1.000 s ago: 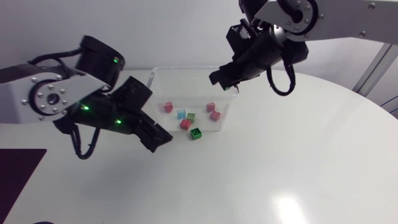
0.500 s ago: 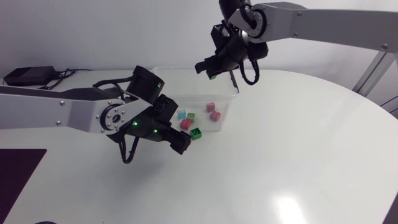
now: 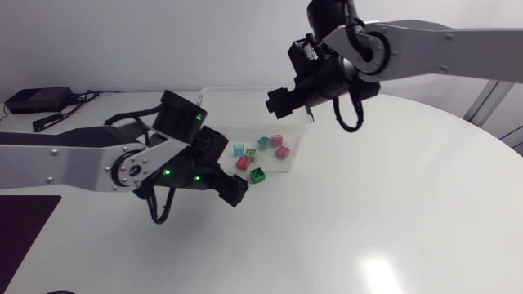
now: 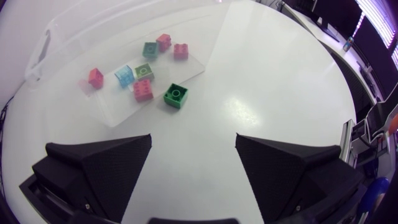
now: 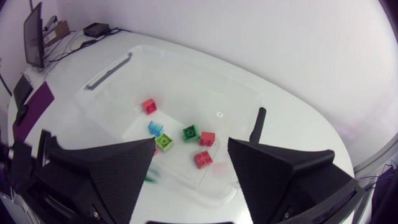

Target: Place the duplo bricks in the container

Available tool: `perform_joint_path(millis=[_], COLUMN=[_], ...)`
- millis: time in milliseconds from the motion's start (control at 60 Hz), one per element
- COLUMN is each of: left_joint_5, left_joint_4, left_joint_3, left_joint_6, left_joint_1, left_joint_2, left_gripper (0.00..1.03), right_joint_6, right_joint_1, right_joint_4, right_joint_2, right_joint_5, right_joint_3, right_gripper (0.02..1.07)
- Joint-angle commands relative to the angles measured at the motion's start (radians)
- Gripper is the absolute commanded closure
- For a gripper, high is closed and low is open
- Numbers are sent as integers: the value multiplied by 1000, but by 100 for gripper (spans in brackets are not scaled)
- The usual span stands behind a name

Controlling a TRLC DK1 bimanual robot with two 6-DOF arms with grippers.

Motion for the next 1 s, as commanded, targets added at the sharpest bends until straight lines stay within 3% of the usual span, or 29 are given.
perform_joint_path(millis=[0,167,417,983], left_joint_5=[-3,-3,-3,17], left_joint_4=[9,-16,-51,-46], left_joint_3=[-47,-80,-98,-112], left_joint_6=[-11,1,1,15], left_joint_1=[46,109,123,172], left_joint_2=[-93,-199,-258,-258], left_gripper=[9,9,9,9], right_joint_6=[-28,32,106,193], right_joint_1=[54,162,216,184], right_joint_4=[23,66,147,55], right_joint_2=[-112,-141,77,391], right_joint_5=[-3,37,70,80], right_joint_3=[-153,-327,-336,-68], right_gripper=[16,16,16,16])
